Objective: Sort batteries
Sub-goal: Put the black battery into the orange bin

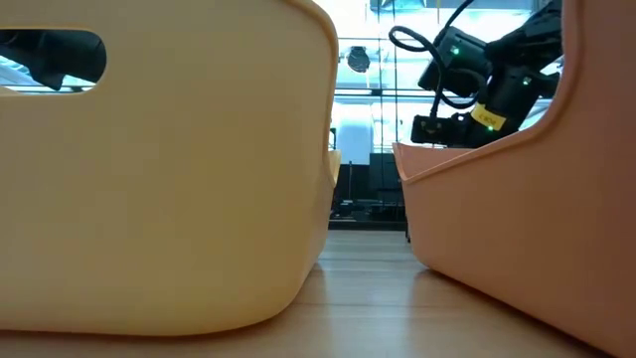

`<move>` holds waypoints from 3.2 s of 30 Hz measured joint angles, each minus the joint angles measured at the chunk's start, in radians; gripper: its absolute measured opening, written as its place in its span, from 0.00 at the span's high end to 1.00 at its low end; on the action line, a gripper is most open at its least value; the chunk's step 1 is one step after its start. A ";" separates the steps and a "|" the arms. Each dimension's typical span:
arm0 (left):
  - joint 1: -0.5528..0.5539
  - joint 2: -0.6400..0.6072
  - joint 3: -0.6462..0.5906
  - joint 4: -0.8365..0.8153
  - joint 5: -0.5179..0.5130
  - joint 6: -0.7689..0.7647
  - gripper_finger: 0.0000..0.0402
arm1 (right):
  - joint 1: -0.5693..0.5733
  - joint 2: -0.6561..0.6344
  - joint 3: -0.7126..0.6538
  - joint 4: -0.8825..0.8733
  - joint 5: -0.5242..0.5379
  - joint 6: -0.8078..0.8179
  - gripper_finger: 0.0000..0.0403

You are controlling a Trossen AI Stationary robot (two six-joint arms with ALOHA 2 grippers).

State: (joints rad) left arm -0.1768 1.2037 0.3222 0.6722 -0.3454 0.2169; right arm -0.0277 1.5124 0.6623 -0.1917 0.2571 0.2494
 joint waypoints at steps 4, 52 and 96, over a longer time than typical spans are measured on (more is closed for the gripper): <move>0.000 0.000 0.000 0.000 0.000 0.000 0.67 | 0.000 0.000 -0.003 0.002 0.001 0.008 0.70; -0.015 0.000 0.001 -0.024 -0.002 -0.084 0.67 | 0.408 -0.296 0.046 0.051 0.321 0.157 0.57; -0.038 0.000 0.000 -0.023 -0.011 -0.081 0.67 | 0.038 0.033 -0.369 1.009 -0.020 -0.046 0.60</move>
State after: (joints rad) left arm -0.2146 1.2041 0.3225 0.6488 -0.3565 0.1356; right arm 0.0101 1.5455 0.2931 0.8177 0.2375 0.2031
